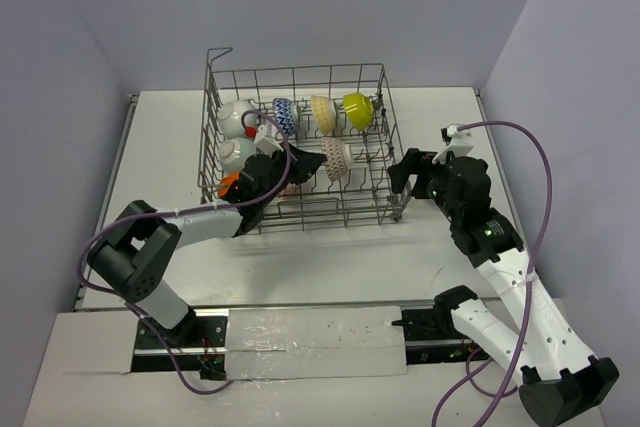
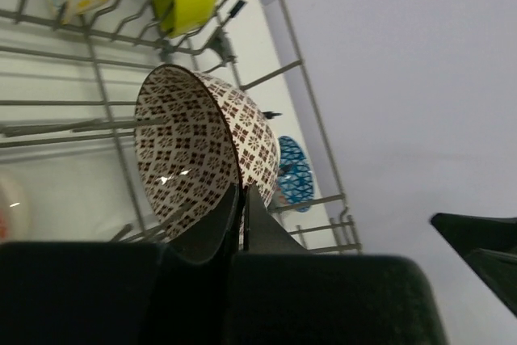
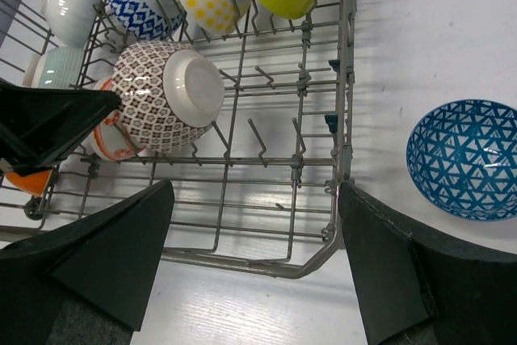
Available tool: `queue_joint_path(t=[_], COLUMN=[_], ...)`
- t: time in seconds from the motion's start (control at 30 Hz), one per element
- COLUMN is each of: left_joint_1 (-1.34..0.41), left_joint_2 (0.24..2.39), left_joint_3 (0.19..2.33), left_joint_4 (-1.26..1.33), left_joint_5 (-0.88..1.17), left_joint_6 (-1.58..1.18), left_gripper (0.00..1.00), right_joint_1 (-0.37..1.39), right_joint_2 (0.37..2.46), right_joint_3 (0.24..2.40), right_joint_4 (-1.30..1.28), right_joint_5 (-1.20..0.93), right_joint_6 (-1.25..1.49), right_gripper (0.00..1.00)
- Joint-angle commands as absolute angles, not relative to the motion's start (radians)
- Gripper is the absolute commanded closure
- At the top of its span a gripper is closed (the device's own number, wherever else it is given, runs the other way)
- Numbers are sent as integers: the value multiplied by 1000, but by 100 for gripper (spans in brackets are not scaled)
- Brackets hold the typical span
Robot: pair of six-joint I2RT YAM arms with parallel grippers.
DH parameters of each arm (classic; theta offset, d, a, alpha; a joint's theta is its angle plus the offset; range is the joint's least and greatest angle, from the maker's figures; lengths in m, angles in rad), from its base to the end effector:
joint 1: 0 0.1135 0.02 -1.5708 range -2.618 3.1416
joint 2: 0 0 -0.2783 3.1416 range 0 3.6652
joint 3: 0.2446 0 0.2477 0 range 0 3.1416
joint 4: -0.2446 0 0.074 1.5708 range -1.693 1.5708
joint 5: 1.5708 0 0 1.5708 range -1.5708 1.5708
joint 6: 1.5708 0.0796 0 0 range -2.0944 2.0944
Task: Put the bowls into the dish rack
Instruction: Insert the bowl into the dish rack, then pick up the bowl from the center of the board.
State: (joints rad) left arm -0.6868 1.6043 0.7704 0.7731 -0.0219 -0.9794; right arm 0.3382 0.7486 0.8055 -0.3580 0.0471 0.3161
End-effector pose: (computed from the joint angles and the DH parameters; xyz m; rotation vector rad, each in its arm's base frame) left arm 0.3016 -0.2450 0.2446 -0.2787 1.7653 -1.2313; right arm 0.1892 0.0626 0.3309 0.0119 1.8916 0.4055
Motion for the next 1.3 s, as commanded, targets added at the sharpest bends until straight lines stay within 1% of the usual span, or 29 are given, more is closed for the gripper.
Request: queue_joint_path(t=[0.0, 0.2, 0.27, 0.37, 0.73, 0.93, 1.1, 1.17, 1.2, 1.23, 1.27], left_joint_1=[-689, -721, -721, -723, -730, -764, -799, -824, -834, -847, -873], left_joint_2=[1580, 1588, 1594, 1597, 1571, 1508, 1464, 1408, 1387, 1346, 1326], left_joint_3=[799, 838, 850, 861, 873, 894, 919, 911, 914, 920, 933], left_joint_4=[675, 552, 525, 508, 483, 489, 457, 466, 465, 454, 396], left_joint_5=[-93, -169, -176, -186, -202, -212, -227, -251, -262, -302, -336], left_joint_6=[-928, -899, -899, -894, -868, -805, -778, -761, -730, -713, -697], left_gripper=[99, 99, 94, 93, 92, 86, 84, 84, 84, 83, 83], right_joint_1=[347, 347, 347, 347, 347, 347, 345, 345, 345, 345, 344], right_joint_2=[747, 749, 749, 749, 765, 818, 844, 865, 873, 888, 897], right_joint_3=[816, 816, 815, 815, 811, 828, 847, 868, 874, 887, 893], right_joint_4=[-310, -310, -310, -310, -301, -299, -285, -285, -282, -278, -276], right_joint_5=[41, 37, 35, 35, 15, -38, -110, -132, -152, -161, -173], right_joint_6=[308, 308, 308, 307, 308, 307, 305, 305, 305, 305, 305], right_gripper=[10, 10, 10, 10, 10, 10, 6, 6, 4, 4, 3])
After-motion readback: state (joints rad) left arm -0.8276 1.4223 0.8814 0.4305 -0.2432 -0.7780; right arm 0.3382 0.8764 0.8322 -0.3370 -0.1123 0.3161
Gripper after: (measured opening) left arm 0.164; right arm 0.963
